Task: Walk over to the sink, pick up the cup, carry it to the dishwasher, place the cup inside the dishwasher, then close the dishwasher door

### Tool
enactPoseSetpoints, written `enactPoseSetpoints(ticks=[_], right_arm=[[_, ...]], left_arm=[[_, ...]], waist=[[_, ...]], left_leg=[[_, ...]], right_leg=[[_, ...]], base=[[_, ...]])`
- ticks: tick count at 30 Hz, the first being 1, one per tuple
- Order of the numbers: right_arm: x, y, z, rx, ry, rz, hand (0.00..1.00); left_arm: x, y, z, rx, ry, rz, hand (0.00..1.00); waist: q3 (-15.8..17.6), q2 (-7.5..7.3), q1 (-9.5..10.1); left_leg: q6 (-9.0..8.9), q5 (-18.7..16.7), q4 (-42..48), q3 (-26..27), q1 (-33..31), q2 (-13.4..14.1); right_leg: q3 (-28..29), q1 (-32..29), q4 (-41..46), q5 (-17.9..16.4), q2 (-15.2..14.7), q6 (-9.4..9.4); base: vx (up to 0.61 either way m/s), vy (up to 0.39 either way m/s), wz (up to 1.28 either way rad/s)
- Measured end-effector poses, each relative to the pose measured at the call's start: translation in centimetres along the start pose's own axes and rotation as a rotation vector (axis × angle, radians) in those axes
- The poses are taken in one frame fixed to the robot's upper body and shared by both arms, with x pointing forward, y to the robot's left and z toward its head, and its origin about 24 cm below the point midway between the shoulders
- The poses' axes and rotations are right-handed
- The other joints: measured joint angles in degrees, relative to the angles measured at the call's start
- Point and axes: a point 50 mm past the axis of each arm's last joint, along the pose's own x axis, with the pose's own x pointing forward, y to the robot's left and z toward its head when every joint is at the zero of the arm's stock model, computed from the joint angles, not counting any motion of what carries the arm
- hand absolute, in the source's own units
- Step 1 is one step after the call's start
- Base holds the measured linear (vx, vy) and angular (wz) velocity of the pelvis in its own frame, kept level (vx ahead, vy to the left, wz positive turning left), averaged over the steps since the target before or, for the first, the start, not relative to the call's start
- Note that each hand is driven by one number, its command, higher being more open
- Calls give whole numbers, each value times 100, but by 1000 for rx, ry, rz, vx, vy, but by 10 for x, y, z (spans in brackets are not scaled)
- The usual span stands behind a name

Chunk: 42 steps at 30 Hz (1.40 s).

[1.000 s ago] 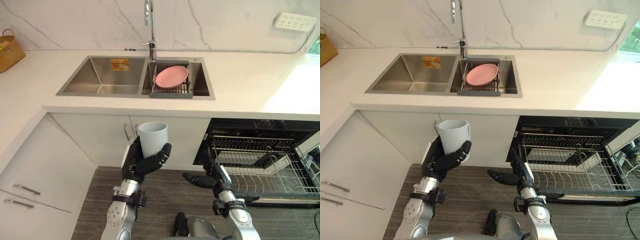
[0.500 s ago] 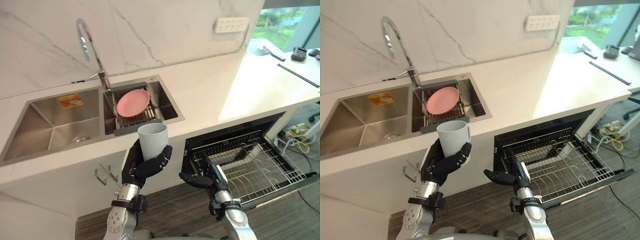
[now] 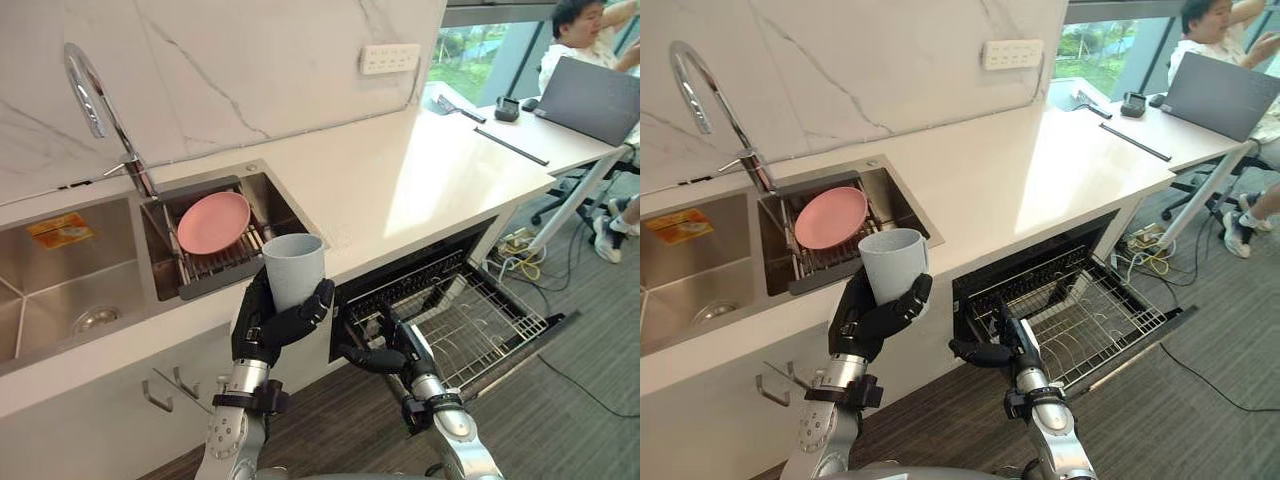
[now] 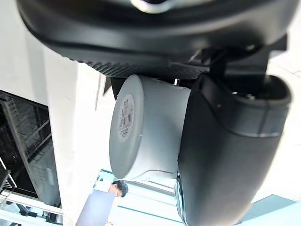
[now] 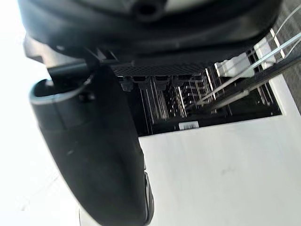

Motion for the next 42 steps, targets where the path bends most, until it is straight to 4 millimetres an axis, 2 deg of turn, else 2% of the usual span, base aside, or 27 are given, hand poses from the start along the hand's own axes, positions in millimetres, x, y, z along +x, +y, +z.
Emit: enactPoseSetpoints(ticks=[4, 9, 17, 25, 30, 35, 42], right_arm=[[1, 0, 5, 0, -21, -4, 100], [3, 2, 19, 11, -83, -1, 100], [-3, -4, 44, 106, -219, -42, 100], [-19, -1, 77, 203, -419, 73, 100], [-25, 3, 89, 198, -489, 164, 100], [-29, 8, 102, 179, -551, 234, 100], [-28, 15, 106, 211, -569, 283, 100]], left_arm=[[6, -5, 4, 2, -32, -13, 0], [12, -9, 8, 42, -61, -41, 0], [23, -5, 19, 130, -125, -17, 0], [33, 3, 31, 199, -201, 75, 0], [37, 2, 35, 267, -234, 97, 0], [38, 1, 32, 333, -236, 97, 0], [38, -1, 20, 386, -171, 66, 0]], waist=[[-4, 3, 1], [-7, 6, -2], [-10, 10, -71], [-20, 27, -300], [-25, 39, -325], [-35, 53, -327], [-44, 58, -323]], left_leg=[[31, 23, -57, 102, -3, -62], [115, 95, -196, 125, -1, -209], [163, 184, -454, 355, 232, -318], [165, 192, -486, 661, 229, -344], [172, 197, -487, 703, 229, -352], [205, 253, -545, 703, 229, -392], [240, 331, -586, 703, 209, -457]], right_leg=[[122, 205, -637, 387, 29, 57], [135, 313, -980, 621, -45, 120], [370, 326, -1003, 689, -118, 163], [686, 146, -1010, 788, -130, 183], [737, 120, -1013, 814, -132, 188], [739, 96, -1015, 845, -155, 191], [750, 52, -1016, 874, -213, 157]], base=[[-14, 51, -12], [-13, 52, 0], [-32, 45, -15], [-42, 15, -19], [-22, -6, -5], [-29, -8, 0], [-51, 0, 0]])
